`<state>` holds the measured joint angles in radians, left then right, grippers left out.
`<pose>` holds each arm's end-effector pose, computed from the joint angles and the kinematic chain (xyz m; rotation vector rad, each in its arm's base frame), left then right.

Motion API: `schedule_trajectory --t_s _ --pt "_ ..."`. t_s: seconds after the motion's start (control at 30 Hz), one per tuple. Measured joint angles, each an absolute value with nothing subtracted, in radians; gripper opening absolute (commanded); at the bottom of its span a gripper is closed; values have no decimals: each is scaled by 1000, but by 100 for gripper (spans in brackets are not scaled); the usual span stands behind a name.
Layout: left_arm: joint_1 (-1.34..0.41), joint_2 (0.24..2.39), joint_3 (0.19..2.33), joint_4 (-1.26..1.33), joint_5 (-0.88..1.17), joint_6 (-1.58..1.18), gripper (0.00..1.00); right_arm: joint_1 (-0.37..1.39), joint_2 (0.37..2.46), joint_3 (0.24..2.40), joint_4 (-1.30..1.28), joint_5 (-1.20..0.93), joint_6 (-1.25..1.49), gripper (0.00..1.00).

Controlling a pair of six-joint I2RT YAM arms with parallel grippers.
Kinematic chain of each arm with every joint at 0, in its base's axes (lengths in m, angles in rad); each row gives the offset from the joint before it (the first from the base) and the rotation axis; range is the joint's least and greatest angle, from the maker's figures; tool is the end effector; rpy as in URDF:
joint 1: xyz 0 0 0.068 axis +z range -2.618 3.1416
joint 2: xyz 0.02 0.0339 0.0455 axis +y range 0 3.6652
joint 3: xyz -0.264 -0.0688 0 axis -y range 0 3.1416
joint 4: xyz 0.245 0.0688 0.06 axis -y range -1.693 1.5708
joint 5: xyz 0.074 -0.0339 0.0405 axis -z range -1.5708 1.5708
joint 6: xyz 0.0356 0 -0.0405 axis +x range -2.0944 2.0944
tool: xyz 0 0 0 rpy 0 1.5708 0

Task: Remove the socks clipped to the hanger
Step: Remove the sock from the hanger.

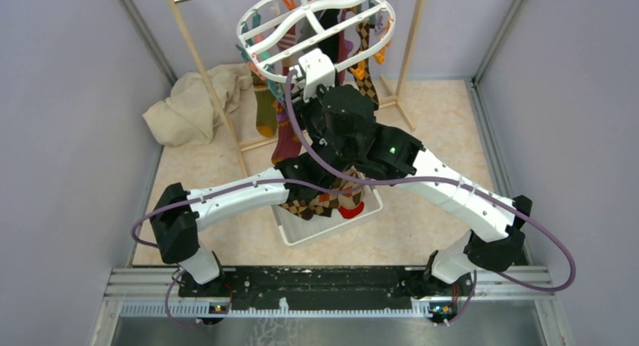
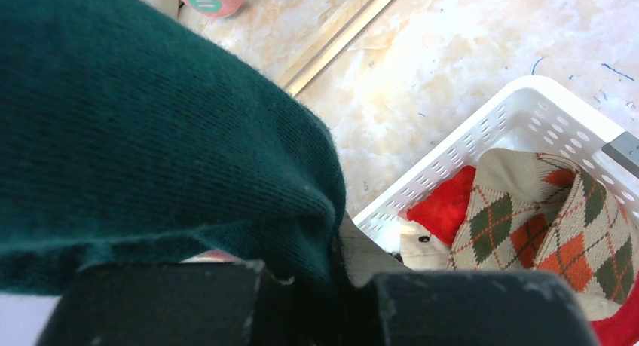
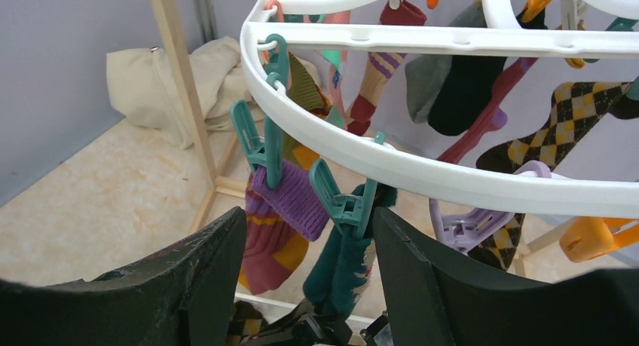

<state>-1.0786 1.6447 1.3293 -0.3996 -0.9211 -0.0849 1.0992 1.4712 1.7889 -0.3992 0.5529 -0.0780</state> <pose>0.1966 -0.3067 0.2952 0.5398 1.9180 0.3185 0.1583 0.2692 0.5012 -0.5391 1.5595 0.3239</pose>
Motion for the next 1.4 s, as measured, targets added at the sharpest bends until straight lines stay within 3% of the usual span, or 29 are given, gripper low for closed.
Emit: schedule_trajectory --t_s 0.83,1.0,1.27,1.4 --pt "-1082 1645 1344 -428 -928 -85 13 1100 1538 1803 -294 695 -148 64" --pt "-1082 1645 1344 -428 -928 -85 13 1090 1541 1803 -276 692 -149 57" --pt "-1082 1645 1344 -428 -928 -85 13 1070 1541 1803 -267 673 -132 34" --pt "-1082 1645 1344 -428 -927 -86 13 1061 1541 1803 -259 651 -126 12"
